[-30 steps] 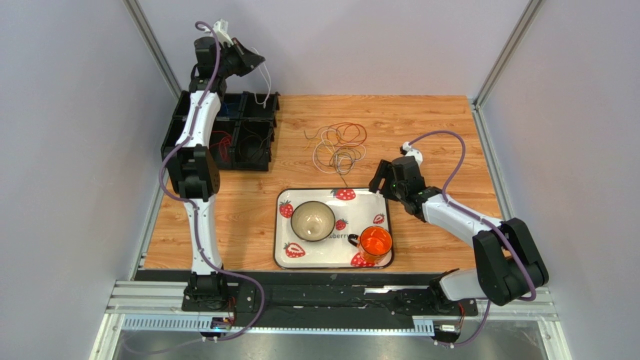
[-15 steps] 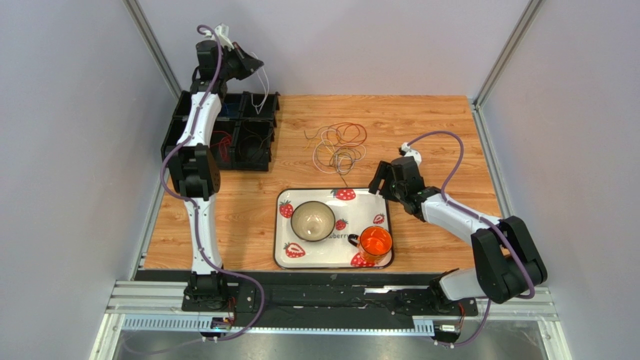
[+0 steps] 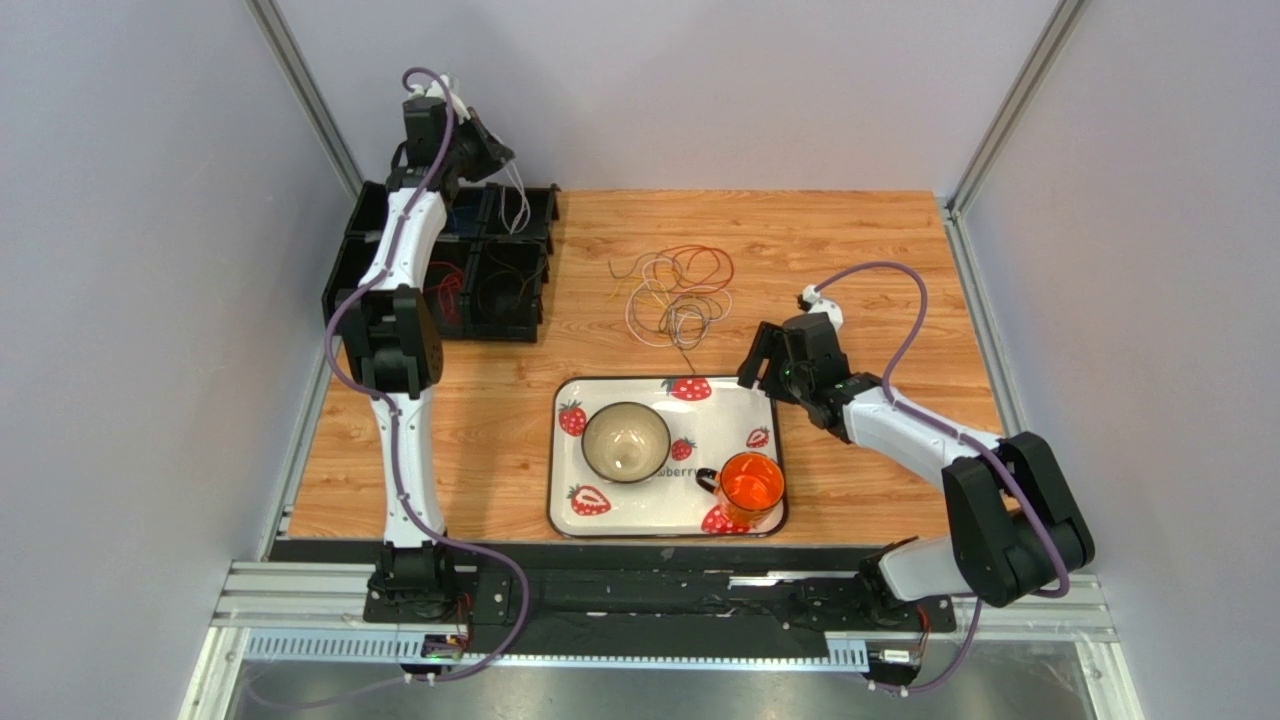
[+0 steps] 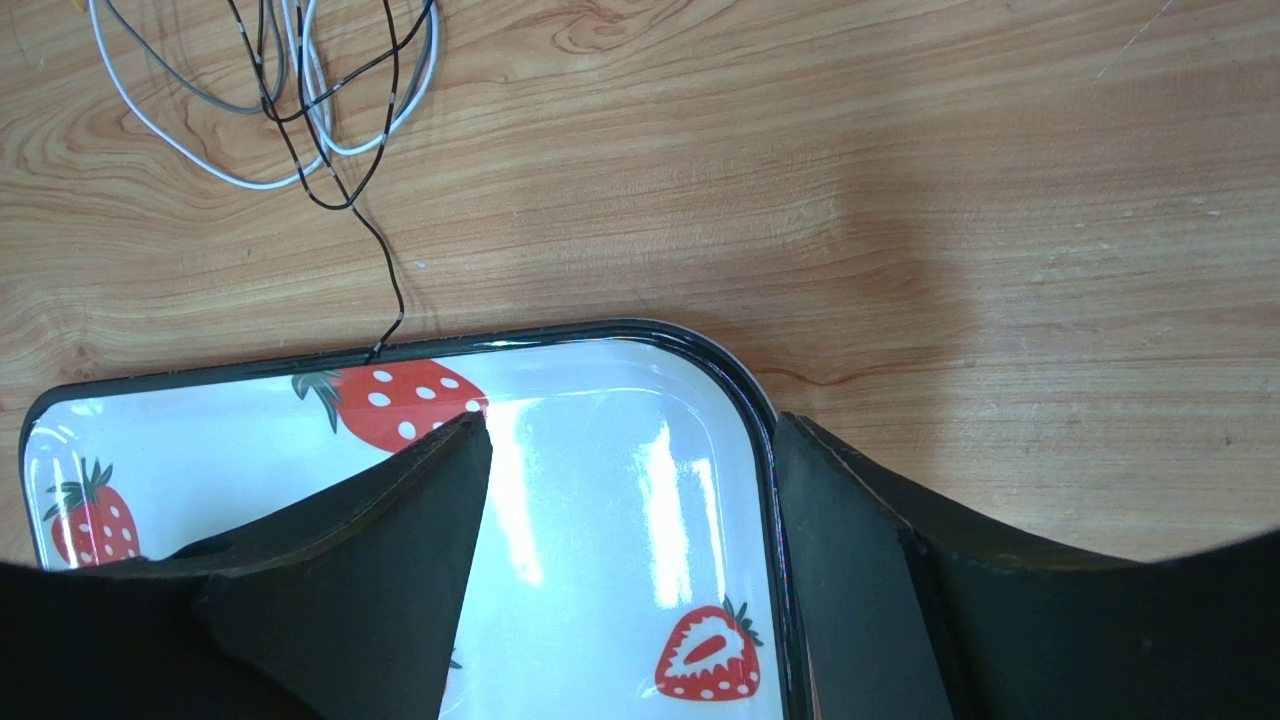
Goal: Untangle the cables
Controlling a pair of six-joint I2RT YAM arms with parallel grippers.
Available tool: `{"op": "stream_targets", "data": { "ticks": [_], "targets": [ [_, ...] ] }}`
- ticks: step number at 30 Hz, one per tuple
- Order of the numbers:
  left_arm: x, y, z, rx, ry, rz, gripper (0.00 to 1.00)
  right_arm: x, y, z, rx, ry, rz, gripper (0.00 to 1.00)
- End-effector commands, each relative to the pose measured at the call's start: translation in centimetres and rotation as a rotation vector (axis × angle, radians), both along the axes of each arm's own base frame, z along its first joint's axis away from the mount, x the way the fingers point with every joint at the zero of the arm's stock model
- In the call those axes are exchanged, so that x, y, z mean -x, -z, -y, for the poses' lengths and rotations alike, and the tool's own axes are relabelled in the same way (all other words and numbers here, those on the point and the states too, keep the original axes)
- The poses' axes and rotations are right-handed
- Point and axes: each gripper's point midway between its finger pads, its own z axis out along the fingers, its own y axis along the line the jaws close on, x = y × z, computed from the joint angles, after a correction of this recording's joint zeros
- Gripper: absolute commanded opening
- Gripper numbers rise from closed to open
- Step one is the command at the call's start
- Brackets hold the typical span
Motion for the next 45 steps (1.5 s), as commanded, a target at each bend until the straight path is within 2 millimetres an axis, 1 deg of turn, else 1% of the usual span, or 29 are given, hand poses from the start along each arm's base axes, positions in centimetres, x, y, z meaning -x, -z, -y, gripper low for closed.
{"op": "stream_targets", "data": {
  "ticks": [1, 6, 10, 11, 18, 20, 24, 27, 28, 29, 31, 32, 33, 34, 35, 36, 37, 39, 40, 42, 43, 44, 45],
  "targets": [
    [0.1, 2.5, -2.1, -0.108, -0.076, -0.062, 0.0, -1.2, -1.0, -0.3, -0.011, -0.004, 0.049, 0.73],
    [0.5, 4.3, -1.7, -0.193, -0.062, -0.091, 0.0, -1.2, -1.0, -0.3, -0.01, -0.005, 0.05, 0.73],
    [0.4, 5.3, -2.1, -0.228, -0.06, -0.103, 0.0, -1.2, -1.0, -0.3, -0.01, -0.005, 0.051, 0.73],
    [0.6, 5.6, -0.4, -0.23, -0.035, -0.109, 0.0, -1.2, -1.0, -0.4, -0.011, -0.007, 0.051, 0.73],
    [1.0, 7.5, 1.2, -0.234, 0.002, -0.146, 0.0, -1.2, -1.0, -0.4, -0.011, -0.009, 0.05, 0.73],
    [1.1, 7.8, 1.4, -0.236, 0.006, -0.153, 0.0, -1.2, -1.0, -0.4, -0.012, -0.01, 0.05, 0.73],
    [1.1, 8.0, 1.0, -0.247, -0.019, -0.168, 0.0, -1.2, -1.0, -0.4, -0.013, -0.01, 0.053, 0.73],
    [1.2, 7.8, 1.1, -0.245, -0.012, -0.169, 0.02, -1.2, -1.0, -0.4, -0.014, -0.009, 0.051, 0.73],
    [1.3, 7.6, 1.2, -0.242, -0.009, -0.166, 0.05, -1.1, -1.0, -0.4, -0.013, -0.011, 0.051, 0.73],
    [1.3, 7.3, 1.3, -0.239, -0.003, -0.165, 0.15, -1.1, -0.9, -0.4, -0.012, -0.012, 0.05, 0.73],
    [1.6, 6.9, 1.4, -0.236, 0.004, -0.171, 0.24, -1.0, -0.9, -0.3, -0.011, -0.011, 0.05, 0.73],
    [1.6, 6.4, 1.3, -0.234, 0.0, -0.166, 0.33, -1.0, -0.9, -0.3, -0.01, -0.011, 0.049, 0.73],
    [1.6, 6.3, 1.2, -0.235, -0.012, -0.168, 0.38, -1.0, -1.0, -0.3, -0.011, -0.011, 0.052, 0.73],
    [1.7, 5.4, 1.1, -0.232, -0.018, -0.159, 0.43, -1.0, -1.0, -0.3, -0.011, -0.009, 0.052, 0.73],
    [1.8, 5.0, 1.2, -0.229, -0.016, -0.153, 0.5, -1.0, -0.9, -0.3, -0.009, -0.01, 0.051, 0.73],
    [1.9, 4.4, 1.2, -0.227, -0.014, -0.145, 0.52, -1.0, -1.0, -0.3, -0.011, -0.012, 0.053, 0.73],
    [2.1, 3.2, 1.3, -0.222, -0.014, -0.131, 0.57, -1.0, -0.9, -0.3, -0.01, -0.013, 0.05, 0.73],
    [2.4, 2.0, 1.3, -0.217, -0.016, -0.117, 0.62, -1.0, -1.0, -0.3, -0.013, -0.011, 0.053, 0.73],
    [2.7, 0.5, 1.4, -0.217, -0.017, -0.096, 0.63, -1.0, -1.0, -0.3, -0.012, -0.011, 0.051, 0.73],
    [3.2, -0.9, 1.4, -0.215, -0.02, -0.082, 0.63, -1.0, -0.9, -0.3, -0.01, -0.013, 0.05, 0.73],
    [3.6, -2.4, 1.3, -0.215, -0.023, -0.063, 0.64, -1.0, -0.9, -0.4, -0.011, -0.014, 0.05, 0.73],
    [3.9, -3.2, 1.3, -0.213, -0.023, -0.053, 0.64, -1.1, -1.0, -0.5, -0.011, -0.017, 0.053, 0.73],
    [4.5, -4.8, 1.5, -0.207, -0.018, -0.031, 0.64, -1.1, -1.0, -0.4, -0.011, -0.015, 0.052, 0.73]
  ]
}}
